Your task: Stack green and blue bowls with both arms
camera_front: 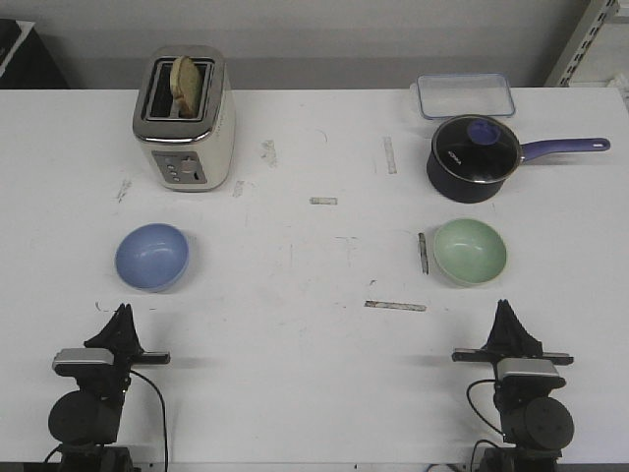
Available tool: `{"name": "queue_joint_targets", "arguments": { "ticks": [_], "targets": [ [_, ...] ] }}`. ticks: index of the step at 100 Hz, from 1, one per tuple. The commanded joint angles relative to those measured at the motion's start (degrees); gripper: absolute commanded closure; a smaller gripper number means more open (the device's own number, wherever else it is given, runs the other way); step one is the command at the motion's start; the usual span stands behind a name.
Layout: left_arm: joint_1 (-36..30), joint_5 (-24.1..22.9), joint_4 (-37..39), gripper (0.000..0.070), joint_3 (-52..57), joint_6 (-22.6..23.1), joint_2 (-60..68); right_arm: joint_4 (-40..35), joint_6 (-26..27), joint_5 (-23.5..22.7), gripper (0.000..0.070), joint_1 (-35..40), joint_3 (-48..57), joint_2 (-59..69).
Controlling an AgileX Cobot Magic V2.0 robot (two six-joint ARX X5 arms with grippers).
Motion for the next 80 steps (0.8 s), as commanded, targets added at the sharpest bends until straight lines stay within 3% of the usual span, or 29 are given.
{"name": "queue_joint_targets", "arguments": {
  "ticks": [1, 47, 80],
  "targets": [
    [0.0, 0.1, 0.7, 0.0699, -1.2, 0.5, -0.1, 0.8, 0.0, 0.0, 0.0694, 0.0, -0.1, -0.1],
    [0.0, 0.1, 0.7, 0.0699, -1.2, 0.5, -0.1, 1.0, 1.2, -0.2, 0.0694, 0.0, 1.0, 0.0],
    [0.0, 0.1, 0.7, 0.0699, -1.2, 0.5, -0.1, -10.4, 0.6, -0.2, 0.0694, 0.0, 14.6, 9.7]
  ]
}}
